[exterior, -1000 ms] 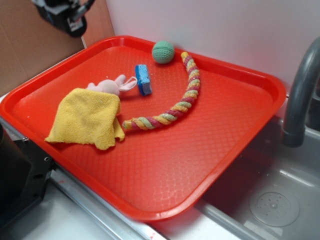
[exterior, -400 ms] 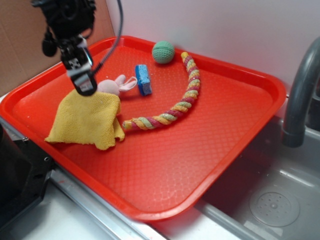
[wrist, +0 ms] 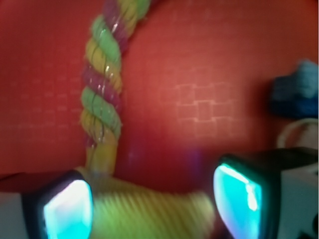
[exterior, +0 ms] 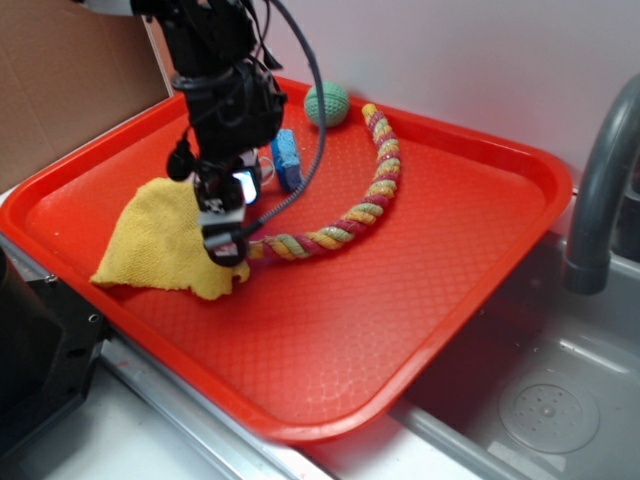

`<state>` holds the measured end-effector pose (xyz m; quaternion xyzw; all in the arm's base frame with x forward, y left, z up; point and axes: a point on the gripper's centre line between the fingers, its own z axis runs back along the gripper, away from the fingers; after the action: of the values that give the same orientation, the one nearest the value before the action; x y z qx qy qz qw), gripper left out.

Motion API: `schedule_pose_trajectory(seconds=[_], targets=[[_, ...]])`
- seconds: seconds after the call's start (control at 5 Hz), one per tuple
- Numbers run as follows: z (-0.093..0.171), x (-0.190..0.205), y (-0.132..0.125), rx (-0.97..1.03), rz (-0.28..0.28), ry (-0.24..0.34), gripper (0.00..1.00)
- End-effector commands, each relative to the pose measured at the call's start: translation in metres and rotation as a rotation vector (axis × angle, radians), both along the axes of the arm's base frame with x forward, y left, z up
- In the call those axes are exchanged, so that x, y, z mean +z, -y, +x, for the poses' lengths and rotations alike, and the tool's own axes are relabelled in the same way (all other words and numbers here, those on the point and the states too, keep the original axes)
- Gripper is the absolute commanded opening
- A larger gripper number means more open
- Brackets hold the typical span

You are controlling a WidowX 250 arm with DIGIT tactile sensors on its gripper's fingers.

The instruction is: Grab the yellow cloth.

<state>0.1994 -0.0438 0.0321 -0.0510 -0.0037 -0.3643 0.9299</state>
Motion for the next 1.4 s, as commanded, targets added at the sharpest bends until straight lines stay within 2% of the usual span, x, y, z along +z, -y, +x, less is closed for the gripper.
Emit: schedule_pose_trajectory(seconds=[0.0, 0.4, 0.6, 0.8, 1.0, 1.2], targets=[[0.005, 0.013, -0.013, 0.067, -0.022, 0.059, 0.0], [-0.016, 0.032, -0.021, 0.155, -0.035, 0.107, 0.0], [-0.021, 0.044, -0.027, 0.23, -0.005, 0.12, 0.0], [-0.028, 0.07, -0.045, 0.476, 0.055, 0.101, 0.0], [-0.036, 0.114, -0.072, 0.724, 0.096, 0.096, 0.0], [-0.052, 0.145, -0.095, 0.974, 0.103, 0.09, 0.0]])
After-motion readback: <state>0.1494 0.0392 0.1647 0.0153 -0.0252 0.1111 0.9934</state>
